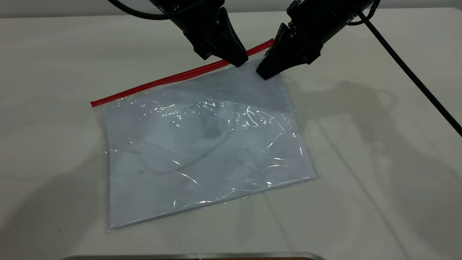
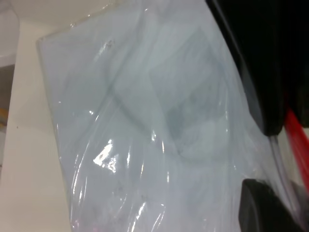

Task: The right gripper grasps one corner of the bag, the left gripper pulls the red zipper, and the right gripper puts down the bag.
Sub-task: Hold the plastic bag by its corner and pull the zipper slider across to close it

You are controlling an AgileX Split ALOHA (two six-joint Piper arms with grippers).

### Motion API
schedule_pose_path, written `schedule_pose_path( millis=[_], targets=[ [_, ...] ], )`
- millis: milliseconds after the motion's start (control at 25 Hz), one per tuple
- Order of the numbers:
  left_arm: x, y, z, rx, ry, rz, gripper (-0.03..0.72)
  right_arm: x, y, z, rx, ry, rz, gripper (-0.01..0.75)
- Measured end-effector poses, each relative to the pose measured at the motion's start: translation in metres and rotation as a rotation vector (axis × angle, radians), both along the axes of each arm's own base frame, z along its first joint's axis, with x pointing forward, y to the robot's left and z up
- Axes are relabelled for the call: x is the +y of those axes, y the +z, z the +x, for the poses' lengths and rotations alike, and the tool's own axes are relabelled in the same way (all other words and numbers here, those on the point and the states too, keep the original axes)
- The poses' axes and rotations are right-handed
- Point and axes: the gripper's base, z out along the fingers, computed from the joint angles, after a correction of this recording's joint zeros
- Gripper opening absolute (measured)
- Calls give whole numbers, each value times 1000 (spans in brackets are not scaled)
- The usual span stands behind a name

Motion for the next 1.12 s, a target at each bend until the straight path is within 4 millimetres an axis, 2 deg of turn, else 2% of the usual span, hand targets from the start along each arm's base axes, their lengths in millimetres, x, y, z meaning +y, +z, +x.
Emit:
schedule_pose_path(
  millis=[280,600,880,1120],
  targets=[
    [8,1,5,17,45,-10,49,-19,3,6,60,-83,39,34],
    [40,-1,17,58,109,19,49,-55,7,17,94,-175,104,34],
    [73,-6,21,132,164,124,49,-87,7,24,121,-269,110,34],
    [93,-9,21,183,177,207,49,-101,7,26,130,-308,108,34]
  ],
)
